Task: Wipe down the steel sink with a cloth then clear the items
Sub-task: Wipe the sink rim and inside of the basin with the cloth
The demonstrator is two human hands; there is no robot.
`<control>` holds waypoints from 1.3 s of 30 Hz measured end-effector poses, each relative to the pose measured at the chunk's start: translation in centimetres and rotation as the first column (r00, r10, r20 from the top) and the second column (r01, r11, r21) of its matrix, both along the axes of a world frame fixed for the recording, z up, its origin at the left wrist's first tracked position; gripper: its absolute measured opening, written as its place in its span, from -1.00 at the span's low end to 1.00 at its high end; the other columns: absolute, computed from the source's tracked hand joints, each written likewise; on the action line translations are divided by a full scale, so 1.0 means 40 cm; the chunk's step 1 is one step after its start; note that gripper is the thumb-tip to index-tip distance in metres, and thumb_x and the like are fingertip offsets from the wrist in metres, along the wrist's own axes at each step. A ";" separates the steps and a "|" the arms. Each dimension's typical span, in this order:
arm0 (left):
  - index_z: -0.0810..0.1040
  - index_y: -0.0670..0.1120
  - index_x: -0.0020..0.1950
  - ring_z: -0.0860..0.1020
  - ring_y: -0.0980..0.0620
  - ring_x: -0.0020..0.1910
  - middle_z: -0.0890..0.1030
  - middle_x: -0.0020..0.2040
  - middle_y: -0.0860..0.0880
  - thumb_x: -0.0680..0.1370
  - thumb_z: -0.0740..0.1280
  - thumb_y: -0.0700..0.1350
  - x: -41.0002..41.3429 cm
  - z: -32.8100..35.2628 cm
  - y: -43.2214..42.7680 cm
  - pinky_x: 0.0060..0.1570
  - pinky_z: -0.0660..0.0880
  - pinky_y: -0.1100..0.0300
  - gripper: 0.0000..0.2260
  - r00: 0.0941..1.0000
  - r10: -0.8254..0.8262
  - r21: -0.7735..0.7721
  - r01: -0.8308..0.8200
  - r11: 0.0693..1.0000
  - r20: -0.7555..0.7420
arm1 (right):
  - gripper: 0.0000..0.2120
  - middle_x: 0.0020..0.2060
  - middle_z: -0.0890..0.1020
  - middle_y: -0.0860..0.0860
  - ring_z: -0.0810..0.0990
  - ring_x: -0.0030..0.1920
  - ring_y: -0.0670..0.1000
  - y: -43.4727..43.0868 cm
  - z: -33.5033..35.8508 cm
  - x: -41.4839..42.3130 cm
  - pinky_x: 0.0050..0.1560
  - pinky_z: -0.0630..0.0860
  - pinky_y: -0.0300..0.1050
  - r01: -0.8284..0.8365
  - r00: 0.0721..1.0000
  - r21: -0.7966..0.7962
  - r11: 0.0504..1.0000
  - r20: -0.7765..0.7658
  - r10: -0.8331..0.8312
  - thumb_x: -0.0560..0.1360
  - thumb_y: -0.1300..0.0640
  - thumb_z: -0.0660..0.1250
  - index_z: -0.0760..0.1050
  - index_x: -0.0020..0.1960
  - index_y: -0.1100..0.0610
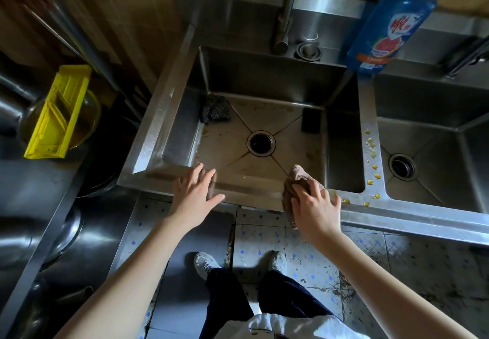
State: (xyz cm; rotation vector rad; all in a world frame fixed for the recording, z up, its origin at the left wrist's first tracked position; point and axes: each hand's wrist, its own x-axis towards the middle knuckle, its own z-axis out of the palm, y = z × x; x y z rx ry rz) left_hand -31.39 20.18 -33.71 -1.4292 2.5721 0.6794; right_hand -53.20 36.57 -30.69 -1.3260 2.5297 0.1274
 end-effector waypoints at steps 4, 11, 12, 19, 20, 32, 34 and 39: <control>0.15 0.07 0.48 0.10 -0.10 0.49 -0.02 0.55 -0.01 0.49 0.25 0.24 0.006 -0.004 -0.006 0.43 -0.09 -0.20 -0.37 1.000 -0.003 0.003 0.003 1.000 0.003 | -0.67 0.31 0.39 0.07 0.42 0.22 0.18 -0.033 -0.001 0.019 0.24 0.27 0.12 -0.031 0.999 0.009 0.999 -0.013 0.031 0.58 -0.01 0.09 0.43 0.30 -0.03; 0.20 0.05 0.46 0.20 -0.14 0.44 0.07 0.53 -0.03 0.49 0.28 0.22 0.043 0.003 -0.039 0.41 0.03 -0.18 -0.40 1.000 -0.004 -0.047 0.005 0.999 0.004 | -0.70 0.27 0.43 0.10 0.41 0.19 0.24 -0.118 -0.004 0.110 0.23 0.25 0.15 -0.126 0.992 0.000 0.992 0.011 0.126 0.55 0.03 0.16 0.46 0.25 0.02; 0.21 0.05 0.46 0.21 -0.15 0.43 0.08 0.52 -0.04 0.49 0.28 0.21 0.052 0.004 -0.048 0.41 0.04 -0.18 -0.40 1.000 -0.002 -0.053 0.003 0.999 0.007 | -0.70 0.26 0.44 0.11 0.41 0.18 0.25 -0.135 -0.003 0.127 0.23 0.25 0.16 -0.139 0.990 -0.009 0.990 0.020 0.139 0.54 0.04 0.17 0.47 0.24 0.03; 0.16 0.06 0.49 0.21 -0.18 0.44 0.04 0.54 -0.03 0.50 0.24 0.22 0.095 0.015 -0.086 0.42 0.01 -0.13 -0.39 0.999 -0.008 -0.055 0.010 0.998 0.043 | -0.71 0.26 0.42 0.13 0.42 0.14 0.26 -0.231 -0.013 0.218 0.21 0.24 0.14 -0.215 0.976 -0.034 0.976 0.037 0.216 0.54 0.06 0.16 0.47 0.21 0.07; 0.16 0.05 0.49 0.21 -0.18 0.43 0.04 0.54 -0.03 0.51 0.24 0.22 0.095 0.017 -0.087 0.42 0.01 -0.13 -0.39 0.999 -0.010 -0.053 0.012 0.998 0.043 | -0.71 0.26 0.42 0.13 0.42 0.14 0.25 -0.236 -0.014 0.222 0.21 0.23 0.15 -0.219 0.975 -0.032 0.975 0.033 0.220 0.54 0.06 0.16 0.47 0.21 0.07; 0.17 0.04 0.49 0.10 -0.08 0.49 0.03 0.53 -0.02 0.52 0.22 0.22 0.054 0.012 -0.083 0.44 -0.07 -0.13 -0.40 0.999 -0.046 -0.037 0.045 0.998 -0.028 | -0.67 0.29 0.41 0.04 0.47 0.21 0.14 -0.082 0.008 0.043 0.27 0.21 0.19 -0.050 0.997 0.085 0.995 -0.059 0.055 0.58 -0.06 0.07 0.41 0.28 -0.04; 0.16 0.04 0.49 0.08 -0.07 0.49 0.02 0.53 -0.02 0.52 0.22 0.23 0.049 0.009 -0.081 0.44 -0.09 -0.13 -0.40 0.998 -0.049 -0.026 0.048 0.999 -0.026 | -0.67 0.30 0.41 0.04 0.47 0.22 0.15 -0.070 0.006 0.033 0.28 0.20 0.18 -0.046 0.997 0.077 0.996 -0.057 0.051 0.58 -0.05 0.08 0.43 0.29 -0.04; 0.17 0.04 0.49 0.07 -0.08 0.50 0.02 0.53 -0.02 0.52 0.23 0.22 0.045 0.006 -0.077 0.44 -0.12 -0.13 -0.40 0.998 -0.059 -0.012 0.058 0.998 -0.030 | -0.69 0.30 0.43 0.09 0.46 0.21 0.20 -0.092 -0.004 0.058 0.31 0.23 0.17 -0.065 0.997 0.035 0.997 -0.046 0.066 0.56 0.00 0.14 0.48 0.24 0.02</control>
